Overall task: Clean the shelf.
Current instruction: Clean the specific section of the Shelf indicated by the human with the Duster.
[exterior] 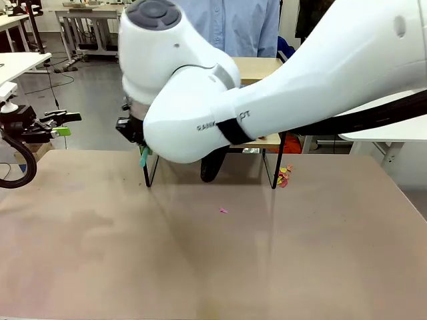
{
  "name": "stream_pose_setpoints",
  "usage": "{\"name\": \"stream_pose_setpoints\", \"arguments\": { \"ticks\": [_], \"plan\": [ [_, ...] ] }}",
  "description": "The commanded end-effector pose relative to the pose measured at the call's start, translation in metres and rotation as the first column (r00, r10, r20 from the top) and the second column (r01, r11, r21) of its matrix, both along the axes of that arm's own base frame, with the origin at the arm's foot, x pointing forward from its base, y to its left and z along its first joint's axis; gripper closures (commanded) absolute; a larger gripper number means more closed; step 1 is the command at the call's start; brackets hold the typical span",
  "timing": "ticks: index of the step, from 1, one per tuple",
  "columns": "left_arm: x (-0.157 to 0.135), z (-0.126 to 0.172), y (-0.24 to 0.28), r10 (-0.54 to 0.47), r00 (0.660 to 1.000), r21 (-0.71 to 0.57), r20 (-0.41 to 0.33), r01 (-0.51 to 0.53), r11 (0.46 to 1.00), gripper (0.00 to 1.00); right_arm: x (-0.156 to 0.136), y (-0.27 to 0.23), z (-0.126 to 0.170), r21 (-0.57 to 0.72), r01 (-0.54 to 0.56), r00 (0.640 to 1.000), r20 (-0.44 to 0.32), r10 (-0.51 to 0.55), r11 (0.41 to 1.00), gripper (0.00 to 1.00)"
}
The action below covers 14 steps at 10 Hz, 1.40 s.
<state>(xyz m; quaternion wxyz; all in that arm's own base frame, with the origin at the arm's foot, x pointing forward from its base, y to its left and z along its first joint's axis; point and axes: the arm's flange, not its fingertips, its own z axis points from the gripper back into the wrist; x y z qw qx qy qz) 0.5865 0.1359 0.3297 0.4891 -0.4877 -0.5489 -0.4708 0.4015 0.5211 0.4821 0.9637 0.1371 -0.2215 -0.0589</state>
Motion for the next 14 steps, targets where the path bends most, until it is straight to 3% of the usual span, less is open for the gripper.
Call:
{"name": "stream_pose_setpoints", "arguments": {
  "ticks": [1,5,10,12,13,14],
  "plan": [
    [-0.003,0.004,-0.001,-0.002,1.0,-0.001,0.003,0.002,1.0,0.0,0.004,-0.06,0.01,0.0,0.003,0.999,-0.044,-0.003,1.0,0.87],
    [-0.003,0.004,-0.001,-0.002,1.0,-0.001,0.003,0.002,1.0,0.0,0.021,-0.153,0.005,-0.014,0.02,0.993,-0.112,-0.022,1.0,0.87],
    [-0.003,0.004,-0.001,-0.002,1.0,-0.001,0.003,0.002,1.0,0.0,0.029,-0.254,0.008,-0.153,0.116,0.982,-0.13,-0.137,0.981,0.87],
    [-0.003,0.004,-0.001,-0.002,1.0,-0.001,0.003,0.002,1.0,0.0,0.025,-0.279,0.016,-0.208,0.124,0.983,-0.108,-0.148,0.97,0.87],
    [-0.003,0.004,-0.001,-0.002,1.0,-0.001,0.003,0.002,1.0,0.0,0.022,-0.282,0.02,-0.189,0.12,0.988,-0.074,-0.136,0.975,0.87],
    [-0.003,0.004,-0.001,-0.002,1.0,-0.001,0.003,0.002,1.0,0.0,0.018,-0.271,0.023,-0.091,0.104,0.994,-0.02,-0.106,0.99,0.87]
  ]
}}
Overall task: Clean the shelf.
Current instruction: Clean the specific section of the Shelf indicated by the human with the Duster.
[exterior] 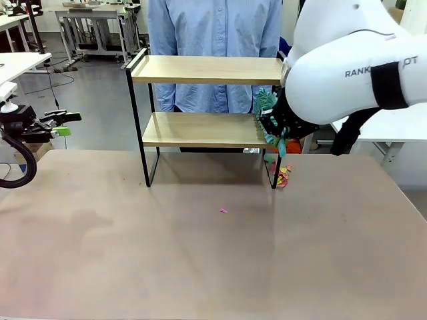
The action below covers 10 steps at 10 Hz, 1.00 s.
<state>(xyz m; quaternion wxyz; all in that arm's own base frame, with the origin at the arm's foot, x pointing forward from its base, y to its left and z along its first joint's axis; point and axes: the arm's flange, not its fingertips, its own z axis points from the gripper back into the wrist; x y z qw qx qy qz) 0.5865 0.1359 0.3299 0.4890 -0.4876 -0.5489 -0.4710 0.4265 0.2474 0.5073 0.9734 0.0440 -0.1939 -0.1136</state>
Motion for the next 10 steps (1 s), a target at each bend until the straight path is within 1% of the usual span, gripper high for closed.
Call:
{"name": "stream_pose_setpoints", "arguments": {
  "ticks": [1,3,4,5,6,7,8,9,10],
  "plan": [
    [-0.003,0.004,-0.001,-0.002,1.0,-0.001,0.003,0.002,1.0,0.0,0.004,-0.002,-0.007,-0.017,0.012,0.999,-0.037,-0.013,1.0,0.87],
    [-0.003,0.004,-0.001,-0.002,1.0,-0.001,0.003,0.002,1.0,0.0,0.004,-0.002,-0.007,-0.017,0.012,0.999,-0.037,-0.013,1.0,0.87],
    [-0.003,0.004,-0.001,-0.002,1.0,-0.001,0.003,0.002,1.0,0.0,0.0,0.001,-0.004,-0.007,-0.001,1.0,-0.009,0.001,1.0,0.87],
    [-0.003,0.004,-0.001,-0.002,1.0,-0.001,0.003,0.002,1.0,0.0,-0.013,-0.006,0.011,0.05,-0.135,0.989,0.067,0.132,0.99,0.87],
    [-0.003,0.004,-0.001,-0.002,1.0,-0.001,0.003,0.002,1.0,0.0,-0.03,-0.014,0.024,0.064,-0.254,0.963,0.112,0.246,0.965,0.87],
    [-0.003,0.004,-0.001,-0.002,1.0,-0.001,0.003,0.002,1.0,0.0,-0.043,-0.02,0.031,0.07,-0.375,0.923,0.123,0.365,0.924,0.87],
    [-0.003,0.004,-0.001,-0.002,1.0,-0.001,0.003,0.002,1.0,0.0,-0.051,-0.023,0.036,0.082,-0.508,0.859,0.118,0.498,0.857,0.87],
    [-0.003,0.004,-0.001,-0.002,1.0,-0.001,0.003,0.002,1.0,0.0,-0.056,-0.023,0.036,0.095,-0.613,0.79,0.093,0.606,0.784,0.87],
    [-0.003,0.004,-0.001,-0.002,1.0,-0.001,0.003,0.002,1.0,0.0,-0.063,-0.023,0.035,0.113,-0.714,0.7,0.069,0.711,0.691,0.87]
  ]
}}
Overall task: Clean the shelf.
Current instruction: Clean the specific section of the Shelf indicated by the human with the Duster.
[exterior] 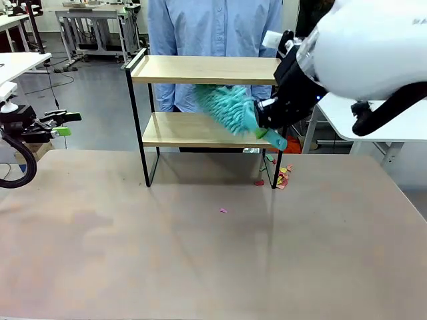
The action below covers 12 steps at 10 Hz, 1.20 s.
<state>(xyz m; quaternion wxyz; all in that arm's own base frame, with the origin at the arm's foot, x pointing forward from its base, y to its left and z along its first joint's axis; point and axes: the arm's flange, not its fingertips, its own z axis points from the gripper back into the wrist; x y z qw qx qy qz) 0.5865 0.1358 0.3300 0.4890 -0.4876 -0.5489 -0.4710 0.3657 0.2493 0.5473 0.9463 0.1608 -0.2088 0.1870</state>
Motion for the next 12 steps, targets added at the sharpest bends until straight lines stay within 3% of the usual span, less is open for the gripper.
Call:
{"name": "stream_pose_setpoints", "arguments": {
  "ticks": [1,2,4,7,9,12],
  "plan": [
    [-0.003,0.004,0.0,-0.001,1.0,-0.001,0.003,0.001,1.0,0.0,-0.011,-0.028,-0.006,-0.026,-0.278,0.958,-0.078,0.275,0.96,0.87],
    [-0.003,0.004,0.0,-0.001,1.0,-0.001,0.003,0.001,1.0,0.0,-0.026,-0.037,-0.002,-0.086,-0.409,0.912,-0.071,0.404,0.909,0.87],
    [-0.003,0.004,0.0,-0.001,1.0,-0.001,0.003,0.001,1.0,0.0,-0.051,-0.059,0.0,-0.201,-0.543,0.839,-0.098,0.535,0.815,0.87],
    [-0.003,0.004,0.0,-0.001,1.0,-0.001,0.003,0.001,1.0,0.0,-0.06,-0.092,-0.013,-0.336,-0.641,0.768,-0.274,0.579,0.691,0.87],
    [-0.003,0.004,0.0,-0.001,1.0,-0.001,0.003,0.001,1.0,0.0,-0.054,-0.116,-0.025,-0.395,-0.658,0.753,-0.381,0.537,0.642,0.87],
    [-0.003,0.004,0.0,-0.001,1.0,-0.001,0.003,0.001,1.0,0.0,-0.051,-0.144,-0.035,-0.417,-0.667,0.744,-0.431,0.511,0.618,0.87]
  ]
}}
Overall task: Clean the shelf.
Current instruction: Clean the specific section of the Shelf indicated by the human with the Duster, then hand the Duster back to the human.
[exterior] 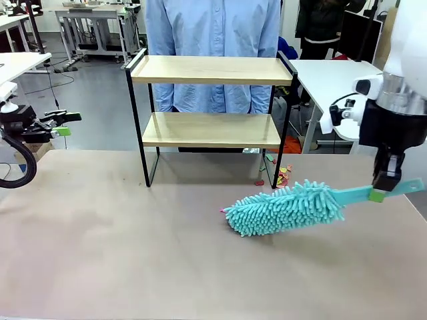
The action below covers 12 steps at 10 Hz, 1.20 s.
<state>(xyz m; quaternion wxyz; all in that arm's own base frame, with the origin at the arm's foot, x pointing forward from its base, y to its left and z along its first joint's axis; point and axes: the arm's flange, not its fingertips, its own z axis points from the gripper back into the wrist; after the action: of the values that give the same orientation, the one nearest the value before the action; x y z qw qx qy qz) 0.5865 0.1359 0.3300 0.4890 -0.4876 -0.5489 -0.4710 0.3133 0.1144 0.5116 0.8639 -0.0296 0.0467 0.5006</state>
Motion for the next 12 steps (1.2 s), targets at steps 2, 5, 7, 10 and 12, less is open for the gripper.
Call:
{"name": "stream_pose_setpoints", "arguments": {
  "ticks": [2,5,7,10,12],
  "plan": [
    [-0.0029,0.004,-0.0005,-0.002,1.0,-0.001,0.003,0.002,1.0,0.0,0.0,0.0,0.0,0.0,0.0,1.0,0.0,0.0,1.0,0.87],
    [-0.0029,0.004,-0.0005,-0.002,1.0,-0.001,0.003,0.002,1.0,0.0,0.0,0.0,0.0,0.0,0.0,1.0,0.0,0.0,1.0,0.87],
    [-0.0029,0.004,-0.0005,-0.002,1.0,-0.001,0.003,0.002,1.0,0.0,0.0,0.0,0.0,0.0,0.0,1.0,0.0,0.0,1.0,0.87],
    [-0.0029,0.004,-0.0005,-0.002,1.0,-0.001,0.003,0.002,1.0,0.0,0.0,0.0,0.0,0.0,0.0,1.0,0.0,0.0,1.0,0.87],
    [-0.0029,0.004,-0.0005,-0.002,1.0,-0.001,0.003,0.002,1.0,0.0,0.0,0.0,0.0,0.0,0.0,1.0,0.0,0.0,1.0,0.87]
  ]
}}
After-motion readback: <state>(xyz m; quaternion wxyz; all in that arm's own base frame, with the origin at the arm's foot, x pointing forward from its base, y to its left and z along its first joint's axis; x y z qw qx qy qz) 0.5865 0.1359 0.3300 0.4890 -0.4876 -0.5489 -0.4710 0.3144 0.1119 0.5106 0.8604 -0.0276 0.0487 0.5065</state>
